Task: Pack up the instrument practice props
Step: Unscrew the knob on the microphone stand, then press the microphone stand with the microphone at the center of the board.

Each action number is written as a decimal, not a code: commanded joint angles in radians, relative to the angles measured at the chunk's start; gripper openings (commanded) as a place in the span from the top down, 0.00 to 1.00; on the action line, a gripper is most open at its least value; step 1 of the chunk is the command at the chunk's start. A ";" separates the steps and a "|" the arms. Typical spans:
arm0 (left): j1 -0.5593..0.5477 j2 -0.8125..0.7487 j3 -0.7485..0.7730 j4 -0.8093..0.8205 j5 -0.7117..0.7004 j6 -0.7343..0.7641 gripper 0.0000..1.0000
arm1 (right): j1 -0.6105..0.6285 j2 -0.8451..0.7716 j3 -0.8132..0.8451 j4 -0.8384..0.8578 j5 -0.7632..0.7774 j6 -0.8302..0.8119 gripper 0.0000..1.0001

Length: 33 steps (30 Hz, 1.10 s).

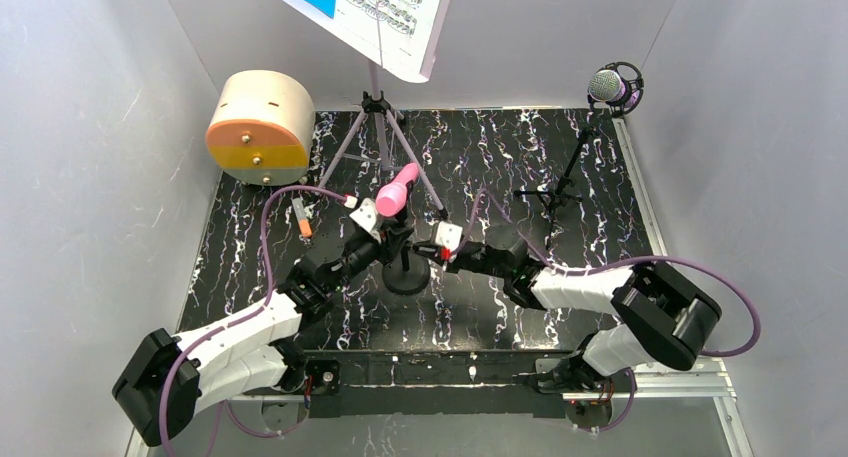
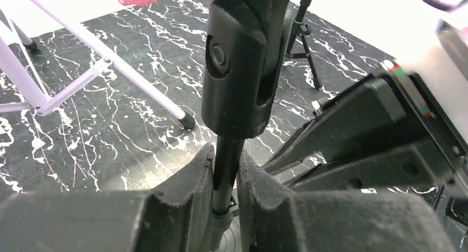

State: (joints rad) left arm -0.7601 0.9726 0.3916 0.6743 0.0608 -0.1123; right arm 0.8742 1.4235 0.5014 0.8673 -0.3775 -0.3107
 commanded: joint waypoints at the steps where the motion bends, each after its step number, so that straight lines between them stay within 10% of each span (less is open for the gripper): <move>1: -0.025 -0.011 -0.016 0.012 0.135 -0.042 1.00 | 0.098 0.013 0.042 -0.099 0.196 -0.429 0.99; 15: -0.025 -0.035 -0.074 0.056 0.079 -0.062 1.00 | 0.332 0.165 -0.005 0.168 0.655 -1.087 0.92; 22: -0.025 -0.059 -0.093 0.060 0.063 -0.056 1.00 | 0.325 0.068 0.047 0.023 0.603 -0.751 0.53; 33: -0.025 -0.057 -0.097 0.069 0.068 -0.049 1.00 | 0.242 -0.209 0.027 -0.060 0.455 -0.195 0.27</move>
State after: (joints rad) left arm -0.7746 0.9264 0.3065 0.7307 0.0868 -0.1337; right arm 1.1408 1.3125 0.5030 0.7708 0.1482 -0.7708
